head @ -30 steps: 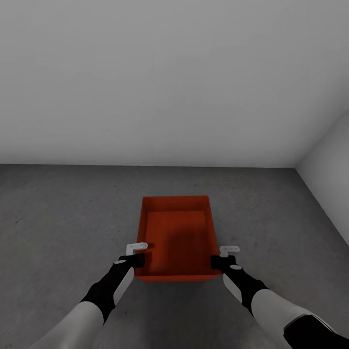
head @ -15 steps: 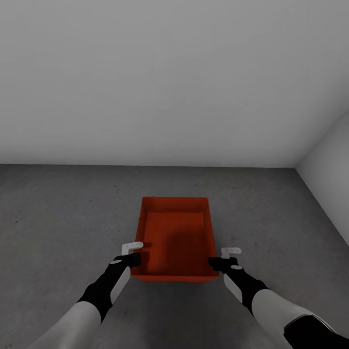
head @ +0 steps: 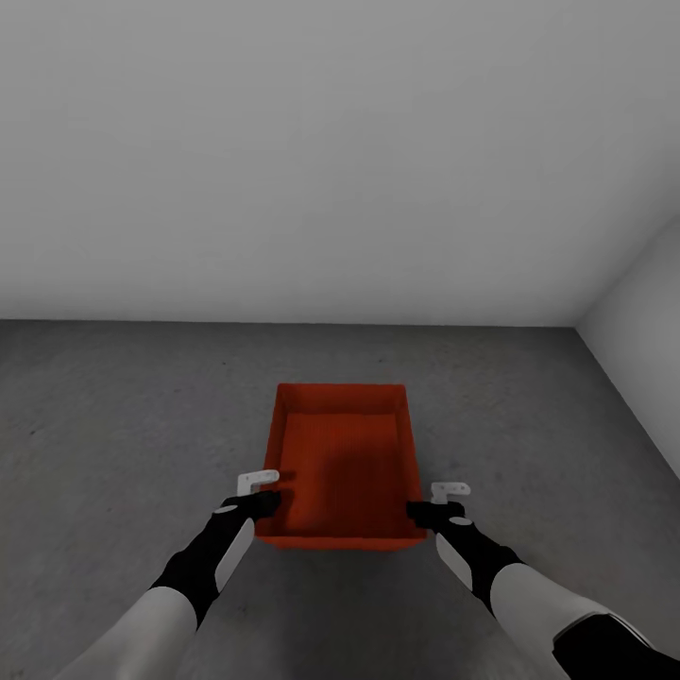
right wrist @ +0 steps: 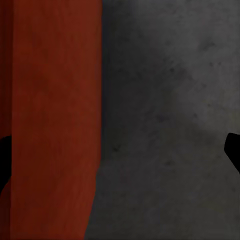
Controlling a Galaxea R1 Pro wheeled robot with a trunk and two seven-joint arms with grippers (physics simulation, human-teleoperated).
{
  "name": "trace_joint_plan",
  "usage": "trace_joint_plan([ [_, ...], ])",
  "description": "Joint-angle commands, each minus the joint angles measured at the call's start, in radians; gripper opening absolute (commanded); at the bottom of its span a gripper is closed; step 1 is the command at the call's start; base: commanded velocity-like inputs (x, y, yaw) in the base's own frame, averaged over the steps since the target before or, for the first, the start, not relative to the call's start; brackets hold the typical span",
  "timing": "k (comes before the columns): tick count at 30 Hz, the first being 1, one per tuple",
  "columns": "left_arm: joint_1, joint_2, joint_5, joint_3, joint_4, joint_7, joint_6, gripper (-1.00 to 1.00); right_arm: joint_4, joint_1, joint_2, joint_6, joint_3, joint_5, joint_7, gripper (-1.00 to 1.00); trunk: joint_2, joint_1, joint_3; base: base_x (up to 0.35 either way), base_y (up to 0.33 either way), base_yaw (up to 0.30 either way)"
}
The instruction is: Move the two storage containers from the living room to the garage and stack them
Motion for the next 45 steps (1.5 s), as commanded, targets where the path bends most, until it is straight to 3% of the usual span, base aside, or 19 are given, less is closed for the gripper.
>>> trace_joint_plan([
  [1,0.000,0.001,0.011,-0.005,-0.002,0.009,0.004,1.00,-0.001,0.000,0.000,0.002,0.008,-0.007,-0.007,1.00,0.000,0.000,-0.001,0.000,0.000,0.000],
  [9,0.000,0.000,0.011,-0.004,-0.001,0.009,0.004,1.00,-0.001,0.000,0.000,0.002,0.009,-0.006,-0.007,1.00,0.000,0.000,-0.001,0.000,0.000,0.000],
  [45,0.000,0.001,0.011,-0.004,-0.003,0.008,0.004,1.00,-0.009,0.000,-0.001,0.002,0.008,-0.008,-0.007,1.00,0.252,-0.138,0.112,0.000,0.000,0.000],
])
